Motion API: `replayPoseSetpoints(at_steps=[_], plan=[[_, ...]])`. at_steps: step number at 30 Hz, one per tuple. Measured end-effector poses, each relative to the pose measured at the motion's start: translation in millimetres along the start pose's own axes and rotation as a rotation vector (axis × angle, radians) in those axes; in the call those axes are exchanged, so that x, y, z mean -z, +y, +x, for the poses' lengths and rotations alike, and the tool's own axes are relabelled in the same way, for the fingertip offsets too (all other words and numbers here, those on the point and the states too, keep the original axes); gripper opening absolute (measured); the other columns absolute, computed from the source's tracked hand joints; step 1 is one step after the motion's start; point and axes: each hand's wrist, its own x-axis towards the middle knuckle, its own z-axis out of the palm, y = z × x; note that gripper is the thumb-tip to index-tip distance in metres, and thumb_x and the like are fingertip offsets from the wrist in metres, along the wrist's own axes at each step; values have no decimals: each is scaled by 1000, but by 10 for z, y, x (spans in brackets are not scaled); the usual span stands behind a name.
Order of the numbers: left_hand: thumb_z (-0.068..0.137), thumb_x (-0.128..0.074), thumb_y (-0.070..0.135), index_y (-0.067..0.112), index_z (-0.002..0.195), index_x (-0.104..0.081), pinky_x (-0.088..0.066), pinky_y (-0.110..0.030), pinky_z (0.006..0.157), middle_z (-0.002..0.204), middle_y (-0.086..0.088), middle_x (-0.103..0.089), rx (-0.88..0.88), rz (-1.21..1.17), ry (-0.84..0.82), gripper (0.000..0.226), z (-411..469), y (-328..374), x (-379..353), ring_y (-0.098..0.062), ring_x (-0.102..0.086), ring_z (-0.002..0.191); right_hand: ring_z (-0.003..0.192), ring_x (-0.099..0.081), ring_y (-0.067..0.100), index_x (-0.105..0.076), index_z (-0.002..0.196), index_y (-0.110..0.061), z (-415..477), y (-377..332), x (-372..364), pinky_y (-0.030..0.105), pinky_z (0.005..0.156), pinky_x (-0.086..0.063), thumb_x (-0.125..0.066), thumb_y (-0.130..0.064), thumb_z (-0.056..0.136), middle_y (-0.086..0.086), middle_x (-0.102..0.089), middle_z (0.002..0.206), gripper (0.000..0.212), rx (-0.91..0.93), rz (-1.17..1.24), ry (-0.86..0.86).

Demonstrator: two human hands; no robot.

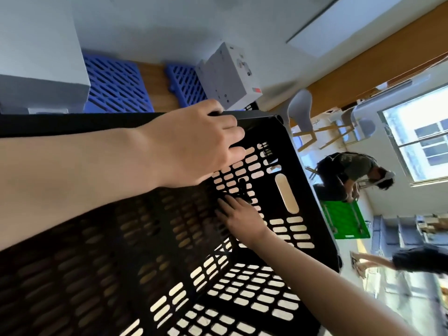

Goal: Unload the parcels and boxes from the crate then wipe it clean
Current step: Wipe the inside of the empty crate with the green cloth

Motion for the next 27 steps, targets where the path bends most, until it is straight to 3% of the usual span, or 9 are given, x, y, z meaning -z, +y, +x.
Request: replayPoseSetpoints(at_steps=[7, 9, 14, 16, 19, 22, 25, 27], plan=[[90, -42, 30, 21, 126, -54, -32, -48, 108, 129, -6, -55, -13, 11, -29, 39, -21, 21, 80, -27, -49, 125, 130, -48, 33, -56, 134, -13, -795, 550, 457, 45, 103, -44, -54, -8, 86, 13, -50, 142, 48, -205, -7, 172], [93, -41, 31, 22, 127, -50, -29, -48, 111, 133, -5, -52, -11, 26, -53, 37, -22, 41, 64, -27, -45, 129, 129, -49, 33, -57, 133, -13, -762, 517, 423, 44, 103, -44, -54, -9, 83, 13, -51, 141, 50, -181, 1, 136], [95, -41, 29, 18, 121, -49, -30, -50, 109, 131, -8, -50, -15, 49, -62, 30, 3, 20, 25, -28, -45, 127, 116, -61, 25, -69, 118, -21, -289, 214, 58, 36, 91, -53, -78, -23, 73, 6, -64, 127, 47, 7, 51, -71], [94, -43, 28, 17, 117, -50, -33, -50, 107, 128, -9, -51, -12, 76, -66, 27, 13, 7, -5, -29, -46, 125, 126, -53, 27, -59, 130, -24, -104, 79, -89, 36, 99, -47, -68, -26, 85, 8, -55, 138, 46, 58, 32, -166], [94, -43, 30, 17, 117, -50, -33, -50, 106, 128, -9, -51, -24, 99, -70, 27, 21, 5, -15, -29, -46, 124, 143, -24, 33, -31, 149, -22, 23, 5, -179, 41, 113, -27, -34, -20, 102, 14, -23, 157, 47, 111, 12, -312], [95, -39, 31, 17, 119, -48, -32, -50, 108, 129, -9, -51, -38, 112, -62, 29, 17, 11, 10, -29, -44, 126, 142, -28, 32, -42, 143, -22, -141, 159, 51, 41, 113, -29, -36, -19, 100, 11, -27, 156, 44, 26, 18, -221], [95, -37, 31, 19, 119, -48, -29, -50, 109, 130, -7, -50, -22, 103, -75, 29, -2, 27, 21, -27, -43, 128, 125, -52, 30, -65, 123, -20, -463, 406, 431, 41, 102, -45, -65, -16, 84, 10, -55, 137, 39, -38, 36, -97], [95, -37, 32, 19, 119, -49, -27, -50, 111, 131, -6, -49, -14, 97, -97, 29, -2, 38, 26, -27, -43, 129, 117, -59, 32, -71, 115, -17, -657, 538, 538, 42, 95, -51, -74, -10, 72, 11, -62, 128, 44, -101, 46, -20]])
